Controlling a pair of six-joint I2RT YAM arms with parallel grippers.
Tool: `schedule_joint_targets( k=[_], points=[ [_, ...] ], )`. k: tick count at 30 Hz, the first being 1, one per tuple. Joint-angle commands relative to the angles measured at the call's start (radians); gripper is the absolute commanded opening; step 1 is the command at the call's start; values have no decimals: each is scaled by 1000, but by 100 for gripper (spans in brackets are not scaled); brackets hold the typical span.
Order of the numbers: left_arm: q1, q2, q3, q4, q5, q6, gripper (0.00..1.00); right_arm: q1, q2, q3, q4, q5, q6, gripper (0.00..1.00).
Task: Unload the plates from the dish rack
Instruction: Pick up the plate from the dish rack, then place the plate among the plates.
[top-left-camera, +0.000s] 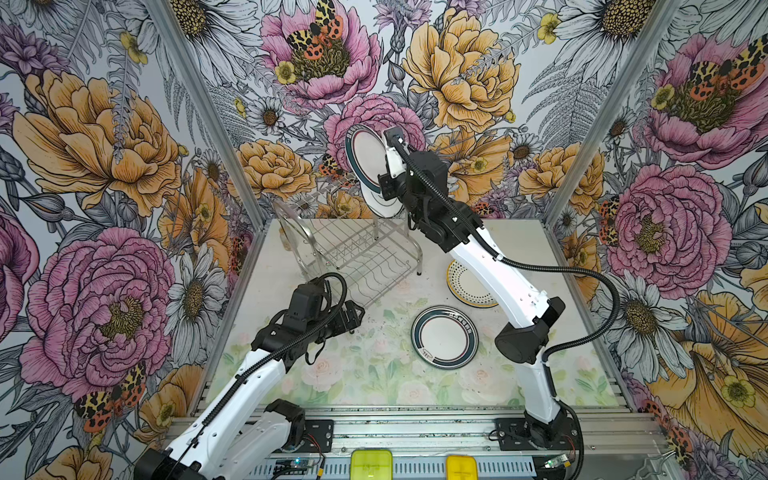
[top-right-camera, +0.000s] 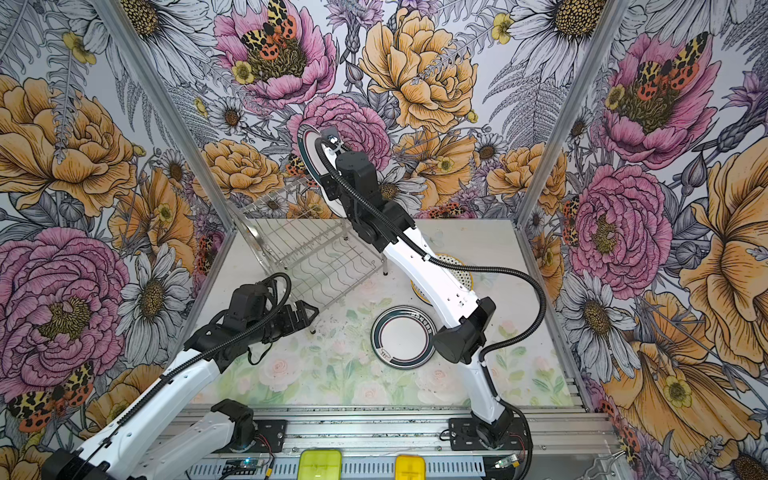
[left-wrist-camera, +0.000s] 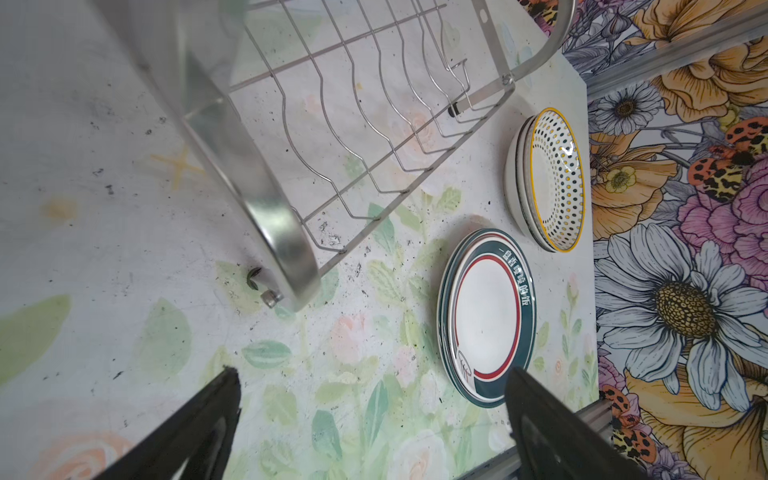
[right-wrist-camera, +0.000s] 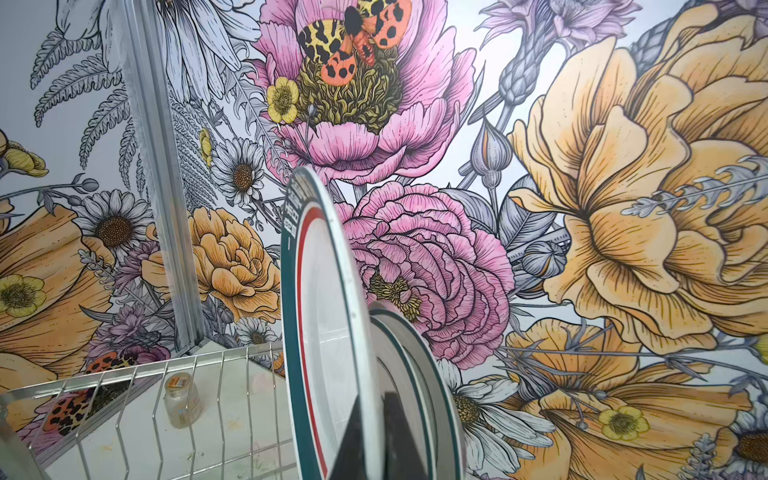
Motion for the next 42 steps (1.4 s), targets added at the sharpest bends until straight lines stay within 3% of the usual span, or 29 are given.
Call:
schedule_joint_targets(
  k=[1,12,23,31,42],
  points=[
    [-50,13,43,20,-58,0,99,8,-150,-58,57,63,-40,0],
    [-200,121,133,37,-157,-15,99,-86,-574,-611,123,184,4,0],
    [-269,249,190,98,-183,-27,99,-220,-1068,-1254,72,281,262,0],
    [-323,340,225,160,-191,-30,99,-246,-1288,-1537,-82,108,644,0],
    [-391,412,231,264,-179,-20,93,-248,-1314,-1709,-77,-90,933,0]
  ],
)
